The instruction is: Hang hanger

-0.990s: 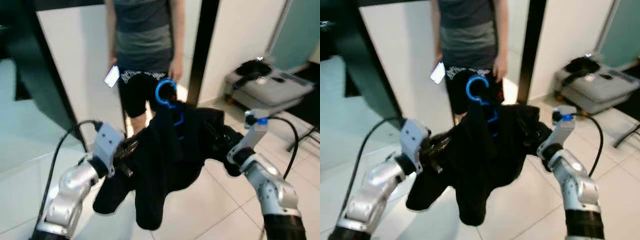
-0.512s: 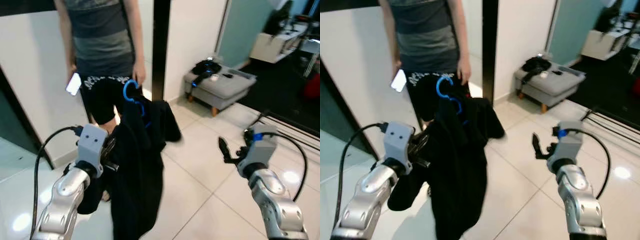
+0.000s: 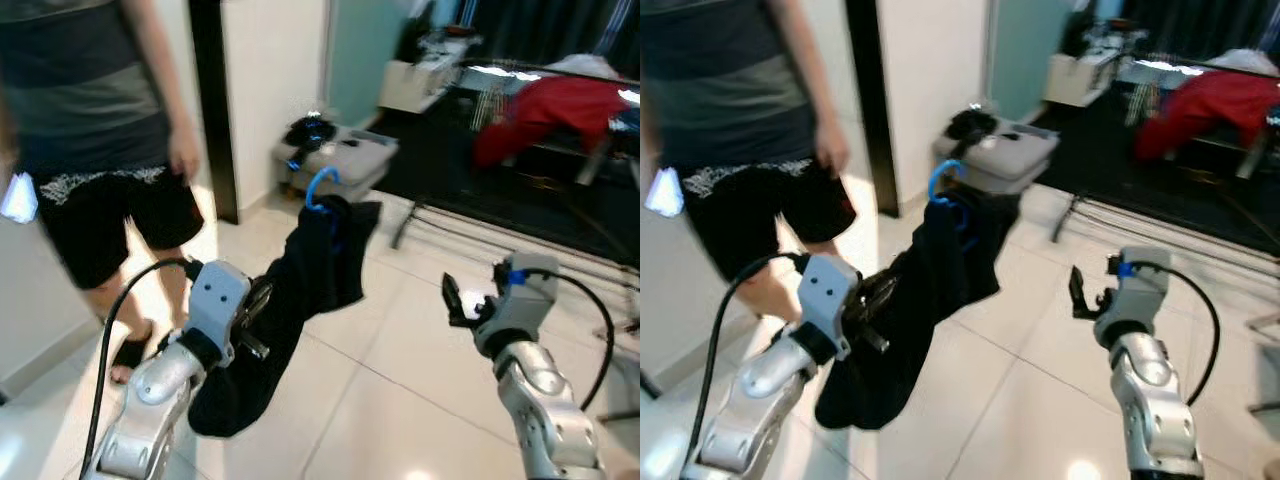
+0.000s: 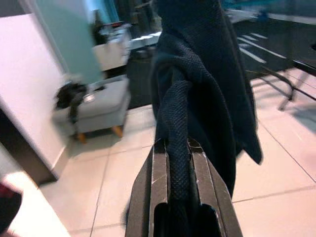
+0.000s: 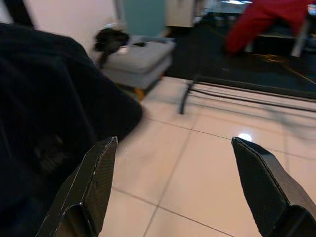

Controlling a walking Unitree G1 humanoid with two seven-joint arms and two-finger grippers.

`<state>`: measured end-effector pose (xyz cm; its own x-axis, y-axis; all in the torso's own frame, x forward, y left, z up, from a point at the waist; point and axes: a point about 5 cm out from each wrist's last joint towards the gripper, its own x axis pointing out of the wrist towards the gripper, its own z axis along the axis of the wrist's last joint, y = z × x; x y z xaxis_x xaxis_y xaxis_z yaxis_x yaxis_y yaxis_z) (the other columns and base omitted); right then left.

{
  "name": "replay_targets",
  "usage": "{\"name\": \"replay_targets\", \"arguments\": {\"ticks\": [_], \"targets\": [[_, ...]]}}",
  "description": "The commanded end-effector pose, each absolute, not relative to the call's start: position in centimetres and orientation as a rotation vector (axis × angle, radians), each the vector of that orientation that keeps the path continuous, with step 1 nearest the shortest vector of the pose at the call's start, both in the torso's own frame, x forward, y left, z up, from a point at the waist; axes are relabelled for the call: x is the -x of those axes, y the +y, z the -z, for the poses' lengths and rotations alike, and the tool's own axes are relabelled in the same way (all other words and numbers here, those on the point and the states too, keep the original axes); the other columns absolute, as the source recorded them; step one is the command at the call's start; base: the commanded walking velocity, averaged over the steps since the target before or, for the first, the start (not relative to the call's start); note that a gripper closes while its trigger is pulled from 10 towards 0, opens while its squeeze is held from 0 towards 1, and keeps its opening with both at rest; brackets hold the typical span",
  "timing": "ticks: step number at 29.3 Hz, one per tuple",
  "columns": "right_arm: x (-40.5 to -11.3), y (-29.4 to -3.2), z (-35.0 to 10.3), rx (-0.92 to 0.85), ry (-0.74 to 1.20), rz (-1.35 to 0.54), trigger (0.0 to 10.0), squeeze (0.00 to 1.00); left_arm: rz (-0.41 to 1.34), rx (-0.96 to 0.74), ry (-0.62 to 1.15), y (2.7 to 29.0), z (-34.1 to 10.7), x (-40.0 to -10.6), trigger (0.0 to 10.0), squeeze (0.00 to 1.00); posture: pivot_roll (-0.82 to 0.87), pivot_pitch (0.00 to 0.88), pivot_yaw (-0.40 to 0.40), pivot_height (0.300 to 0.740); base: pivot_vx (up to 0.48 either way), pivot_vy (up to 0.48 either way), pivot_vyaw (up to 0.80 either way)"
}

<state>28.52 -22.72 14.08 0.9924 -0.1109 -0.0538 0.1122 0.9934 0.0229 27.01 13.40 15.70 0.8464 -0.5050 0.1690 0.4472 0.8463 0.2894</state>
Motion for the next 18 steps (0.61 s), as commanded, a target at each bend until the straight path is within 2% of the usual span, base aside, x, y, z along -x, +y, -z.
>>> {"name": "replay_targets", "arguments": {"ticks": [1,4,17,18], "targets": [[-28.44,-22.91,-14.01,-0.022,0.056,0.126,10.0,0.00,0.533,-0.261,-0.306,12.75,-16.71,-27.01,10.0,0.00,-0.10,0.000,-0.023,0.740,0.480,0.000,-0.80],[-28.42,-22.80,-14.04,-0.022,0.053,0.124,10.0,0.00,0.537,-0.261,-0.313,12.60,-16.83,-27.10,10.0,0.00,-0.10,0.000,-0.022,0.740,0.480,0.000,-0.80],[-28.57,-22.43,-14.07,-0.022,0.043,0.100,10.0,0.00,0.551,-0.264,-0.324,12.27,-17.00,-27.04,10.0,0.00,-0.10,0.000,-0.020,0.740,0.480,0.000,0.00],[-28.58,-22.35,-14.05,-0.025,0.045,0.098,10.0,0.00,0.556,-0.267,-0.327,12.19,-17.06,-27.06,10.0,0.00,-0.10,0.000,-0.015,0.740,0.480,0.000,-0.80]]}}
